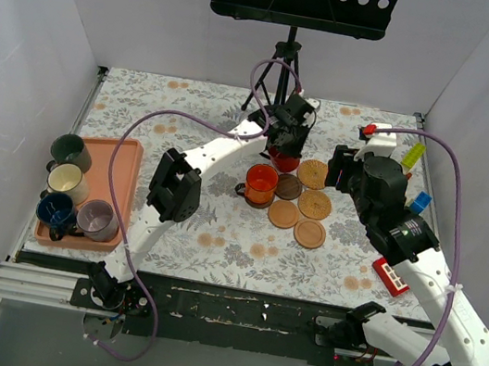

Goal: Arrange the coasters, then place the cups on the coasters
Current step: Place the cup on the coaster.

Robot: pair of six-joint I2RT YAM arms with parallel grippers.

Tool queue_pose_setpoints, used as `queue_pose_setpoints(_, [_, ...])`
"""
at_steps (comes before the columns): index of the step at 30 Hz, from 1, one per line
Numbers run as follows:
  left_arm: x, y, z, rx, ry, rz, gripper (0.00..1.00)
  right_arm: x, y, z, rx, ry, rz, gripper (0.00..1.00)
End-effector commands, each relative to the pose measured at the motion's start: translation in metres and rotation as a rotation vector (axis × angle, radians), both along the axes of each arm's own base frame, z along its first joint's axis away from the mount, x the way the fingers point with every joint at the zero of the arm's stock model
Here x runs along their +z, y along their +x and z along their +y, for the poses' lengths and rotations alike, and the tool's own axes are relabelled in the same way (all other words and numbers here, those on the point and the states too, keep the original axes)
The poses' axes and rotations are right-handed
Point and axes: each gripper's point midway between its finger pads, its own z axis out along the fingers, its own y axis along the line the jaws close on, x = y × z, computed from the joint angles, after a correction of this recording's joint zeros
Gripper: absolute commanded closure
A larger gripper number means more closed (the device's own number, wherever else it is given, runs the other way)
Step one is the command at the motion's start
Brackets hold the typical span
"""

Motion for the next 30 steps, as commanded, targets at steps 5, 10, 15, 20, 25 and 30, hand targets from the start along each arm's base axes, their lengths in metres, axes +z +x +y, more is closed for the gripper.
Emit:
queue_pose_setpoints(5, [0.031, -0.009, -0.014, -0.071, -0.017, -0.075, 1.00, 0.013, 0.001, -0.006, -0.027, 0.030, -0.046, 0.32])
queue_pose_setpoints(10, [0.028, -0.012, -0.011, -0.083, 0.007, -0.077, 1.00, 0.014, 0.000, -0.006, -0.028, 0.032, -0.049, 0.32])
queue_pose_setpoints(15, [0.025, -0.016, -0.013, -0.095, 0.008, -0.069, 1.00, 0.013, 0.001, -0.005, -0.027, 0.030, -0.047, 0.32])
queue_pose_setpoints(20, [0.022, -0.021, -0.016, -0.103, 0.016, -0.061, 1.00, 0.013, 0.001, -0.006, -0.029, 0.030, -0.048, 0.32])
queue_pose_setpoints(25, [0.019, -0.025, -0.017, -0.113, 0.019, -0.054, 1.00, 0.014, 0.000, -0.006, -0.030, 0.032, -0.052, 0.32])
queue_pose_setpoints(30, [0.020, -0.027, -0.017, -0.119, 0.026, -0.057, 1.00, 0.013, 0.000, -0.006, -0.030, 0.033, -0.050, 0.32])
